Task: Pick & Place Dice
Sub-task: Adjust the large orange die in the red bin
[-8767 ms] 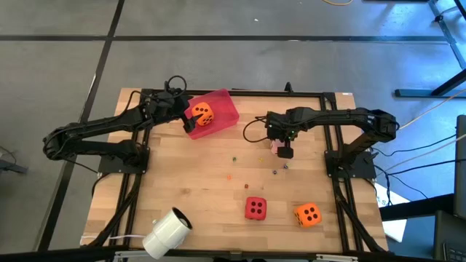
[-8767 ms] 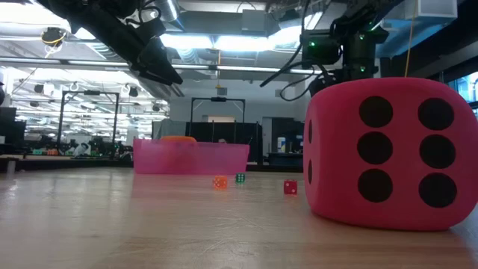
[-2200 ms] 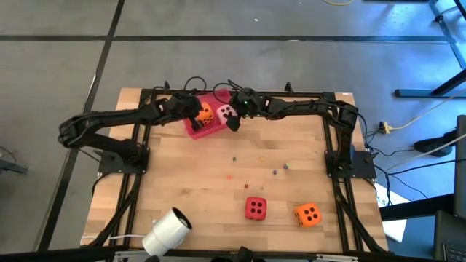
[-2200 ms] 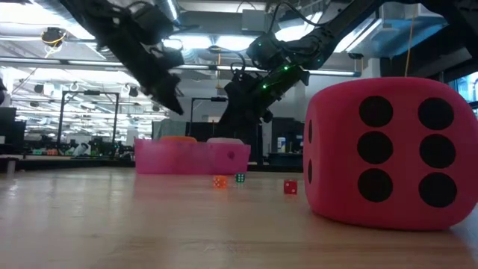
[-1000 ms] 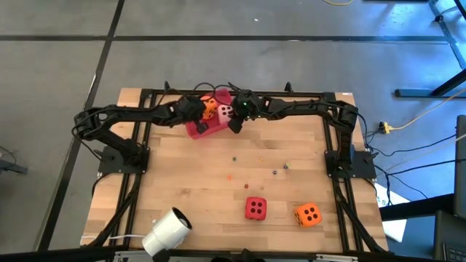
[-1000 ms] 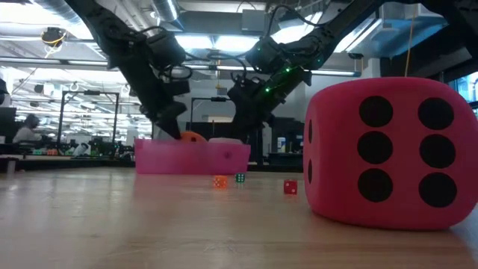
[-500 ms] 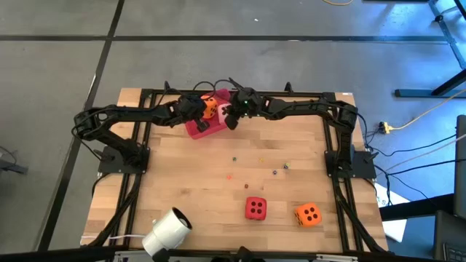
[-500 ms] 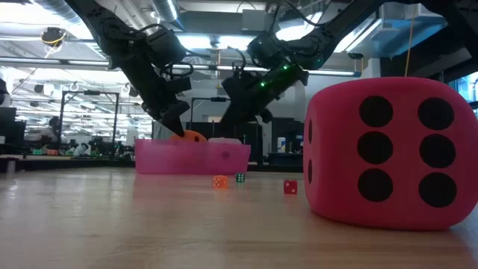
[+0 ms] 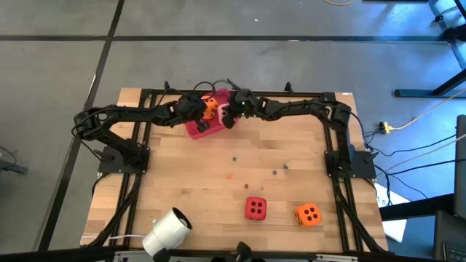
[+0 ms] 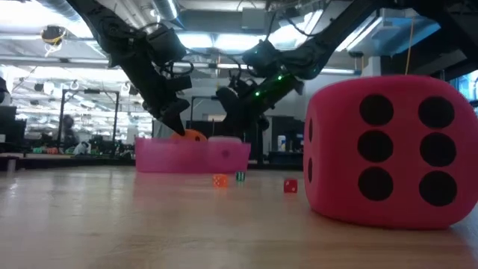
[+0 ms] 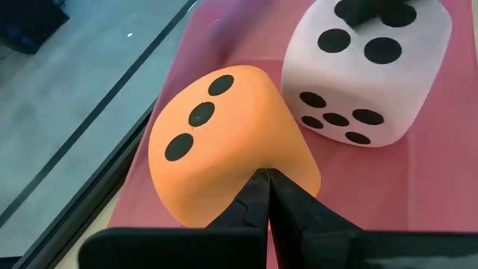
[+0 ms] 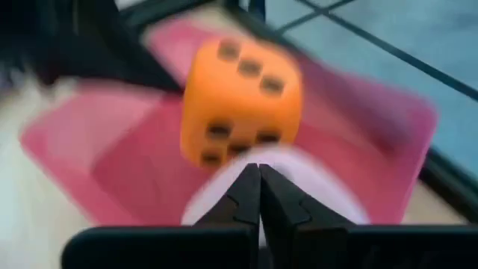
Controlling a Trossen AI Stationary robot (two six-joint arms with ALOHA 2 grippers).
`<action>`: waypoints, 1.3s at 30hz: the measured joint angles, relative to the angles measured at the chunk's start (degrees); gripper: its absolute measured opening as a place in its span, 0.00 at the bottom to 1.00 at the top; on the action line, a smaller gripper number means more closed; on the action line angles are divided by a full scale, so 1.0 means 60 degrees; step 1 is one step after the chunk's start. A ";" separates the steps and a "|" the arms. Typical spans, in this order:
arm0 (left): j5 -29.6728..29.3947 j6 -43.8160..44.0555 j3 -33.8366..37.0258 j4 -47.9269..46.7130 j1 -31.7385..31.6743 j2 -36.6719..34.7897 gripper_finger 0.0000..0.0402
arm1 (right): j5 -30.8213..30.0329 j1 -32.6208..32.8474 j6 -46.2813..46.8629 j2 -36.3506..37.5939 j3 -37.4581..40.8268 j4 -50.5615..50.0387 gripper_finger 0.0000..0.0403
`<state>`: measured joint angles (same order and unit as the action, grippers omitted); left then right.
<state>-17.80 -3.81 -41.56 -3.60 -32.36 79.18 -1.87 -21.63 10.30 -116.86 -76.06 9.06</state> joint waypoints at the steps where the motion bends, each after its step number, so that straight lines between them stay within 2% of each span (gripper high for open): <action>1: -0.0004 0.0000 0.0000 -0.0004 0.0000 0.0000 0.00 | 0.0236 -0.0077 0.0212 0.0007 -0.0161 -0.0016 0.01; 4: -0.0004 0.0000 0.0000 0.0000 0.0000 0.0000 0.00 | 0.0711 -0.0239 0.0724 0.0007 -0.0758 -0.0501 0.01; 6: -0.0007 0.0000 0.0000 -0.0004 0.0000 0.0000 0.00 | 0.0493 -0.0271 0.1013 0.0009 -0.1239 -0.1329 0.01; 11: 0.0004 0.0004 0.0000 -0.0003 0.0000 0.0000 0.00 | -0.0172 -0.0497 0.1692 0.0009 -0.2704 -0.4625 0.01; 15: 0.0007 0.0004 0.0000 0.0000 0.0000 0.0000 0.00 | -0.0074 -0.0650 0.1752 -0.0234 -0.3381 -0.5834 0.01; 19: 0.0019 0.0004 0.0000 0.0000 -0.0002 0.0000 0.00 | 0.0102 -0.0517 0.1969 -0.0699 -0.3478 -0.5856 0.01; 23: 0.0009 0.0004 0.0000 -0.0001 0.0000 0.0000 0.00 | 0.0720 -0.0431 0.2005 -0.1074 -0.3502 -0.5801 0.00; 29: -0.0040 0.0004 0.0000 0.0000 0.0000 0.0000 0.00 | 0.0921 -0.0373 0.2071 -0.1048 -0.3519 -0.6150 0.00; 39: -0.0083 0.0004 0.0000 -0.0002 -0.0001 0.0000 0.00 | 0.1378 -0.0239 0.1636 -0.0634 -0.3485 -0.7634 0.00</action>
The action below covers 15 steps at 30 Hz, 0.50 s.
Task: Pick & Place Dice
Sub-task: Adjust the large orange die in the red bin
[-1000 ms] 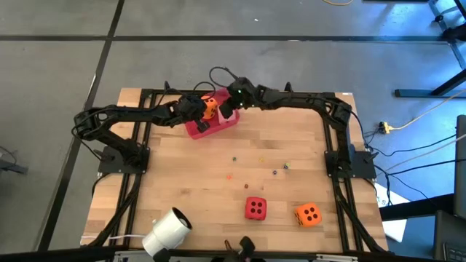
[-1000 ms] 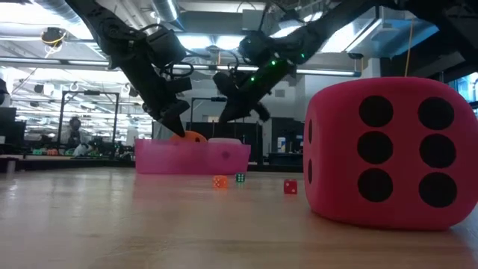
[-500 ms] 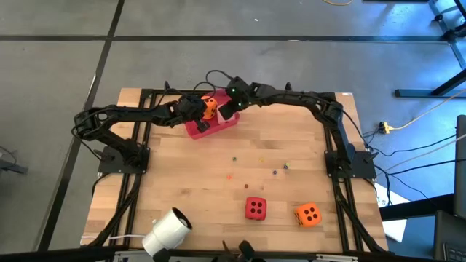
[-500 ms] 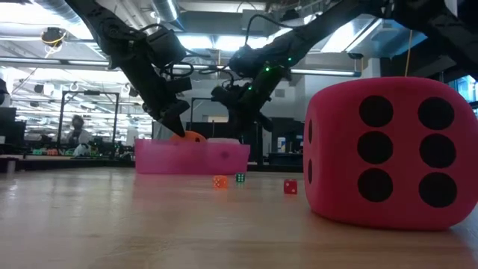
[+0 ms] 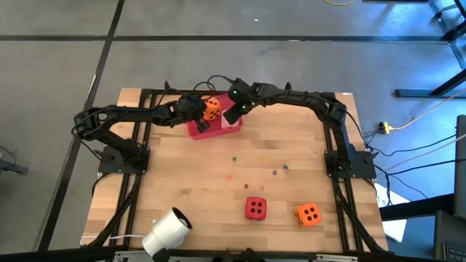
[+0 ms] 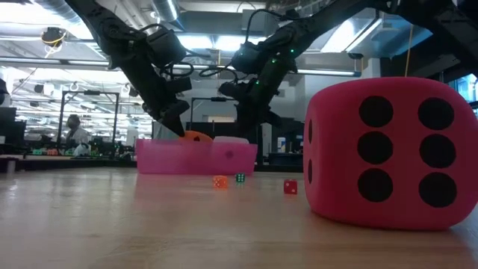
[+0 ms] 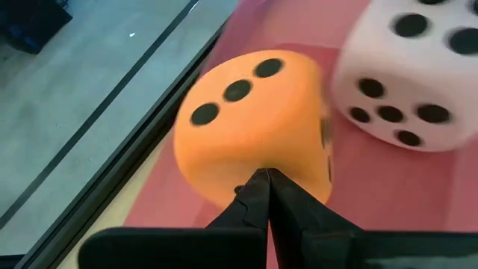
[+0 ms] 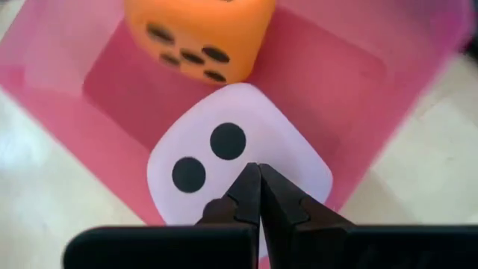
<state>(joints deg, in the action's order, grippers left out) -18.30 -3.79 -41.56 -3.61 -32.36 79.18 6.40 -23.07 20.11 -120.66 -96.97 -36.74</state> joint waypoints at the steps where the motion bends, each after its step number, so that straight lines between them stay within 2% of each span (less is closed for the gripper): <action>1: -0.0008 0.0000 0.0000 -0.0003 0.0001 0.0000 0.00 | 0.0116 0.0035 -0.0062 0.0016 -0.0003 -0.0180 0.00; 9: -0.0002 0.0020 0.0000 -0.0005 -0.0003 0.0000 0.00 | 0.0210 0.0291 -0.1008 0.0131 0.0007 -0.0621 0.01; 15: 0.0276 0.0178 0.0000 -0.0279 0.0001 0.0000 0.00 | -0.0726 0.0310 -0.1219 0.0244 0.0026 -0.0306 0.01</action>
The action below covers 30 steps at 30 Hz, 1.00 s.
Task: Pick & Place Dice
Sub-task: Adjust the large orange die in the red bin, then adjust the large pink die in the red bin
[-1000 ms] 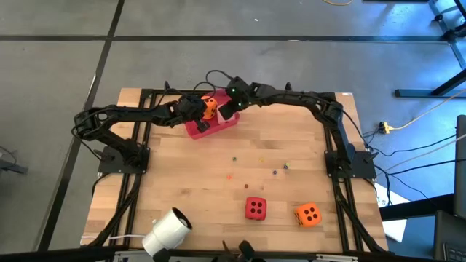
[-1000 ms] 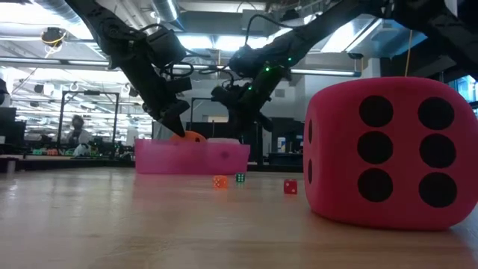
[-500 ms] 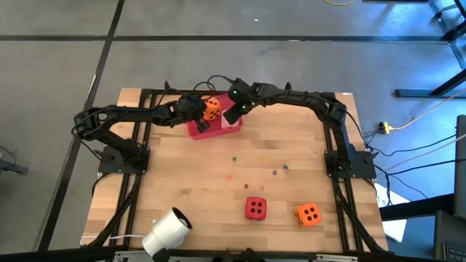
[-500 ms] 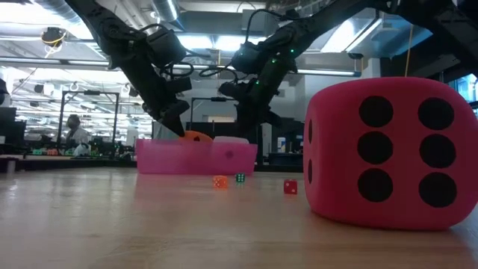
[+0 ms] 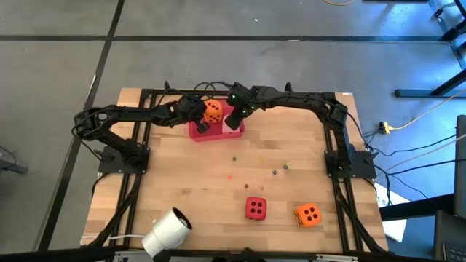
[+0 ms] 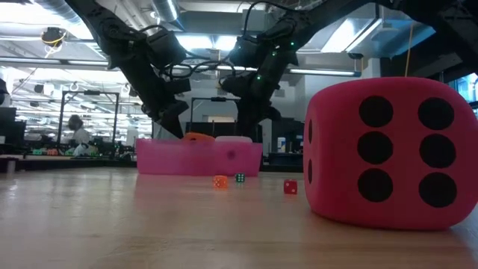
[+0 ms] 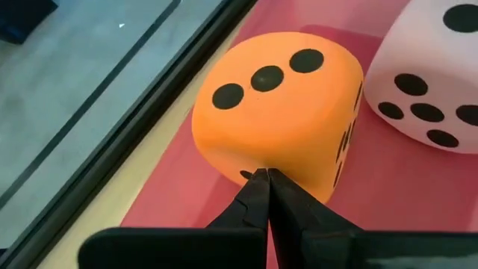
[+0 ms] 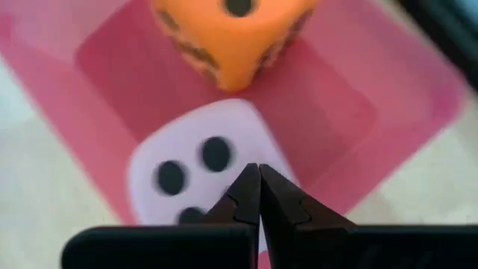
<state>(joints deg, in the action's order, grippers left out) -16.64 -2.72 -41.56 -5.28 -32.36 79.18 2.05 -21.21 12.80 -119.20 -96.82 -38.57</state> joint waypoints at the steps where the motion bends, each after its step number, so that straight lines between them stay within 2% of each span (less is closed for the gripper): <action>1: -0.0004 0.0000 0.0000 -0.0027 0.0000 0.0000 0.00 | -0.0222 -0.0033 -0.0016 0.0000 0.0000 0.0069 0.01; 4: -0.0023 0.0002 0.0000 -0.0166 0.0000 0.0000 0.00 | -0.0693 -0.0200 -0.0277 -0.0017 0.0000 0.0481 0.01; 12: -0.0058 0.0004 -0.0004 -0.0210 0.0024 -0.0430 0.00 | -0.0657 -0.0503 0.0037 -0.0230 -0.0022 0.1396 0.01; 24: 0.0059 0.0074 -0.0004 -0.0273 0.0025 -0.0492 0.00 | 0.0881 -0.0367 0.0107 -0.0736 -0.0018 0.1356 0.01; 27: 0.0920 -0.0247 -0.0004 -0.0446 0.0022 -0.0492 0.00 | 0.0870 -0.0328 0.0044 -0.0736 -0.0018 0.1321 0.00; 30: 0.2628 -0.0397 -0.0004 -0.0377 0.0029 -0.0492 0.00 | 0.0848 -0.0336 0.0040 -0.0736 -0.0018 0.1316 0.00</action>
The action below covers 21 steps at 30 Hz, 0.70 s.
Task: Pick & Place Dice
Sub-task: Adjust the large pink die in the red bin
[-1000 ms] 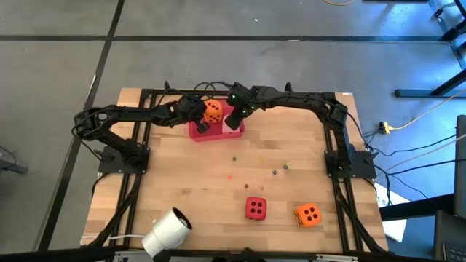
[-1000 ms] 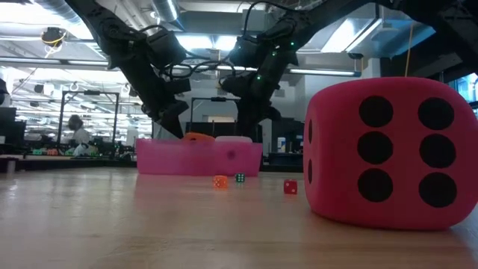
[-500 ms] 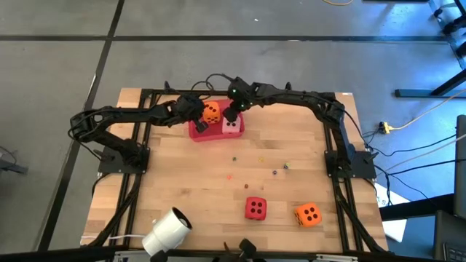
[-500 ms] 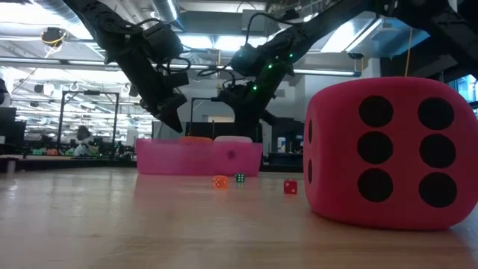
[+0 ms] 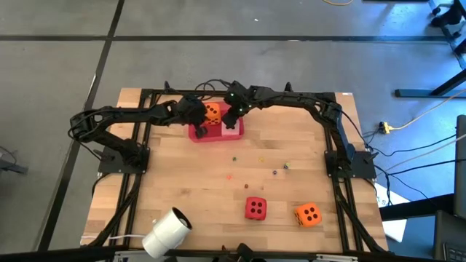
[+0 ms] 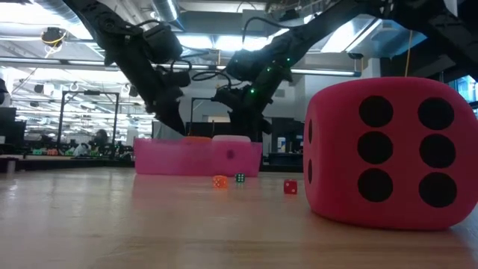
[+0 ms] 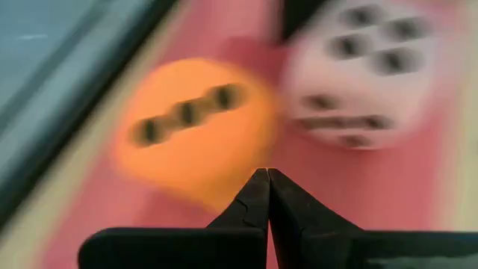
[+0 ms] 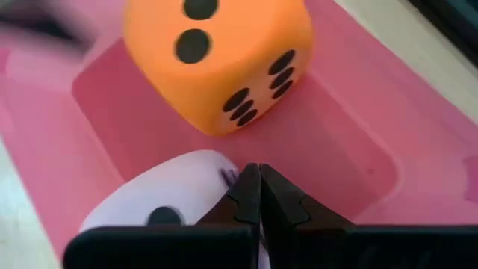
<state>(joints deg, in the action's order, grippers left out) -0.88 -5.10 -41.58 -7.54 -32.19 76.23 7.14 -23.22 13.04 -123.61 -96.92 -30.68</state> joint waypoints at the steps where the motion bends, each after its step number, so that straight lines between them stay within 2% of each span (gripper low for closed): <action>1: 0.0597 0.0000 0.0000 0.0082 0.0011 0.0000 0.00 | -0.0007 -0.0004 0.0000 0.0000 0.0000 -0.0003 0.00; 3: 0.1490 -0.0004 0.0000 0.0278 0.0088 0.0000 0.00 | -0.0012 -0.0007 0.0000 0.0000 0.0000 0.0003 0.00; 8: 0.2534 -0.0030 0.0000 0.0951 0.0466 0.0004 0.00 | -0.0011 0.0000 0.0000 0.0004 0.0000 0.0000 0.00; 12: 0.3672 -0.0409 0.0001 0.0488 0.0964 0.0057 0.00 | -0.0024 -0.0004 -0.0004 0.0004 0.0000 0.0000 0.00; 16: 0.3321 -0.0798 0.0285 0.0136 0.1660 0.0243 0.00 | -0.0040 -0.0004 -0.0004 0.0007 0.0000 0.0000 0.00; 21: 0.1663 -0.0979 0.0595 0.0104 0.2283 0.0578 0.00 | -0.0037 -0.0004 -0.0047 0.0011 0.0000 0.0004 0.00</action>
<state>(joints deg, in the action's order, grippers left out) 9.10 -10.98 -38.01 -6.92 -18.49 79.69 6.92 -23.24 12.75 -123.55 -96.92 -30.65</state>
